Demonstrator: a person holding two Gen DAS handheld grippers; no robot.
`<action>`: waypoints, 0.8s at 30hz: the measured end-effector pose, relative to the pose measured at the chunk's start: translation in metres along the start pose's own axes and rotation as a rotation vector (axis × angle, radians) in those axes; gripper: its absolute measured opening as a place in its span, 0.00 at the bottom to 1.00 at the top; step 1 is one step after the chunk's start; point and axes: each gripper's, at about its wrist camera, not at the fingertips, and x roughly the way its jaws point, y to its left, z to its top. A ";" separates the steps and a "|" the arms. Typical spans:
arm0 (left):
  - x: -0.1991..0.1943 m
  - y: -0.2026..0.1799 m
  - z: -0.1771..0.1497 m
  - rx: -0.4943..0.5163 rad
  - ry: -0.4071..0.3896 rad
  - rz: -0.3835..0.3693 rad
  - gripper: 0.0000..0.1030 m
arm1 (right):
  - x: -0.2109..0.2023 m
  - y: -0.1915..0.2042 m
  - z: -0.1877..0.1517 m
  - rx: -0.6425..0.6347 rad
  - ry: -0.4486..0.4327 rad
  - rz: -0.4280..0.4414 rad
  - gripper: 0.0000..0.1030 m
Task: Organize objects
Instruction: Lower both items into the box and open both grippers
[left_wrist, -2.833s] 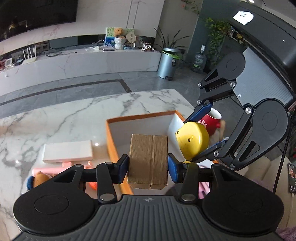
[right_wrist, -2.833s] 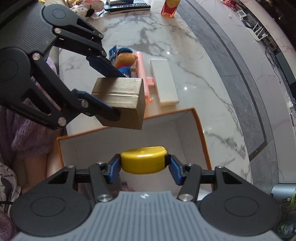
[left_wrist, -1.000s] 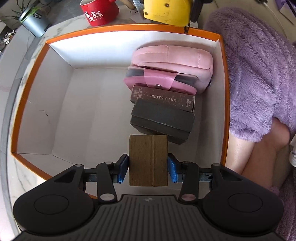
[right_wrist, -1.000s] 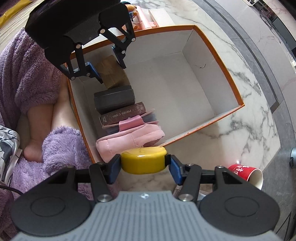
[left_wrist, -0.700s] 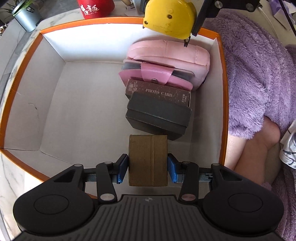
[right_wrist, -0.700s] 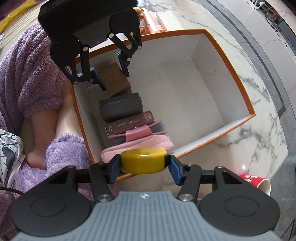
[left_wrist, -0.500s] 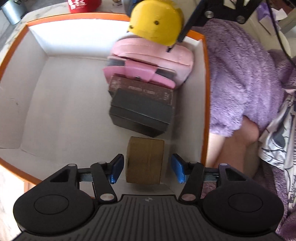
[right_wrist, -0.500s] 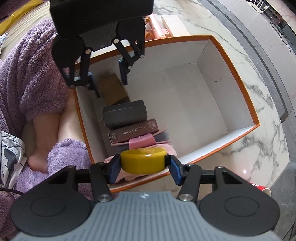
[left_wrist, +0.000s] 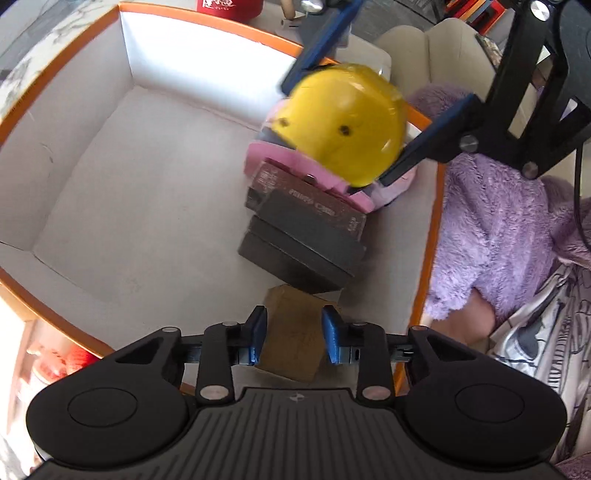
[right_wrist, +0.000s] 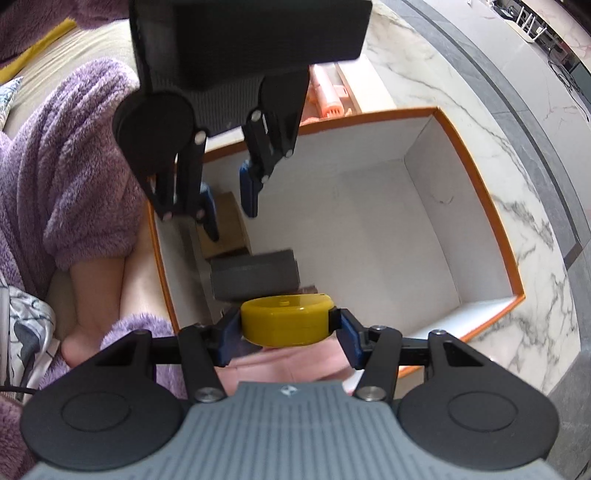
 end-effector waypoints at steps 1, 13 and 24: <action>0.003 -0.001 -0.001 -0.003 0.001 -0.006 0.37 | 0.001 -0.001 0.003 0.006 -0.015 0.003 0.55; -0.019 -0.006 -0.014 -0.042 -0.105 -0.033 0.37 | 0.039 -0.008 0.036 -0.015 -0.081 0.068 0.55; -0.085 -0.007 -0.048 -0.083 -0.275 0.088 0.39 | 0.088 -0.010 0.054 -0.061 -0.022 0.120 0.55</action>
